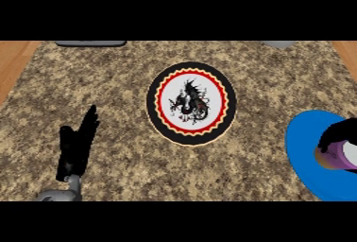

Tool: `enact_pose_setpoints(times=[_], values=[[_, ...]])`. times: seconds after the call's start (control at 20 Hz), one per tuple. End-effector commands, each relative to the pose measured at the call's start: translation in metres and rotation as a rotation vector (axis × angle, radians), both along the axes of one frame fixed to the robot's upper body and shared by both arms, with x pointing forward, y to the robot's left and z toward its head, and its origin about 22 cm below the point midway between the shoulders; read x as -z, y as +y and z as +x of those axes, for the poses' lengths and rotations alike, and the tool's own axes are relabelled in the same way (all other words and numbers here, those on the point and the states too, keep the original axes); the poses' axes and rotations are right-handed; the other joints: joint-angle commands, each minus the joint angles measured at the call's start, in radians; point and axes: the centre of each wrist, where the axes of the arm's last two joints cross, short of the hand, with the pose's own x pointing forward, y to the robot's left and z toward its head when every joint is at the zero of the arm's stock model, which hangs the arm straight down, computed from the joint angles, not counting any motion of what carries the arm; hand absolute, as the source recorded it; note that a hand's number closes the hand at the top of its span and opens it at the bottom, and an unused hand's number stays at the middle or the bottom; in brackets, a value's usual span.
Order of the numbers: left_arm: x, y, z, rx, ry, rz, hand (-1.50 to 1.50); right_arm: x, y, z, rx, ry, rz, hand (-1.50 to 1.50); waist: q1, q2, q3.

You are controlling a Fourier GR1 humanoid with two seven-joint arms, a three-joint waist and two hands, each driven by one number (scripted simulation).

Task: Pick the can from the plate and place it in the plate

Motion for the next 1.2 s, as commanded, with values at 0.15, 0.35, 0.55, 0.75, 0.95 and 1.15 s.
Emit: enact_pose_setpoints(times=[0.15,0.35,0.55,0.75,0.95,1.15], values=[[0.012,0.009,0.012,-0.004,0.02,0.009,0.0,0.004,-0.008,-0.002,-0.065,-0.043,0.082,1.5,-0.006,0.001,0.0],[0.0,-0.002,-0.004,-0.008,0.001,-0.01,0.0,0.029,0.117,0.028,0.003,-0.113,0.143,1.5,-0.005,-0.014,-0.003],[0.002,-0.004,0.002,0.049,0.009,0.0,0.0,0.051,0.23,0.038,0.037,-0.106,0.228,1.5,0.05,-0.014,-0.006],[0.005,0.002,0.003,0.035,0.026,0.007,0.0,0.033,0.325,0.037,0.186,-0.234,0.308,1.5,0.032,-0.017,-0.006],[0.002,-0.003,0.008,0.032,0.013,-0.003,0.0,-0.007,0.391,0.024,0.287,-0.378,0.344,1.5,0.029,-0.014,-0.002],[0.007,-0.011,0.007,0.034,0.015,0.0,0.0,-0.039,0.418,0.008,0.432,-0.518,0.467,1.5,0.035,-0.011,-0.001]])
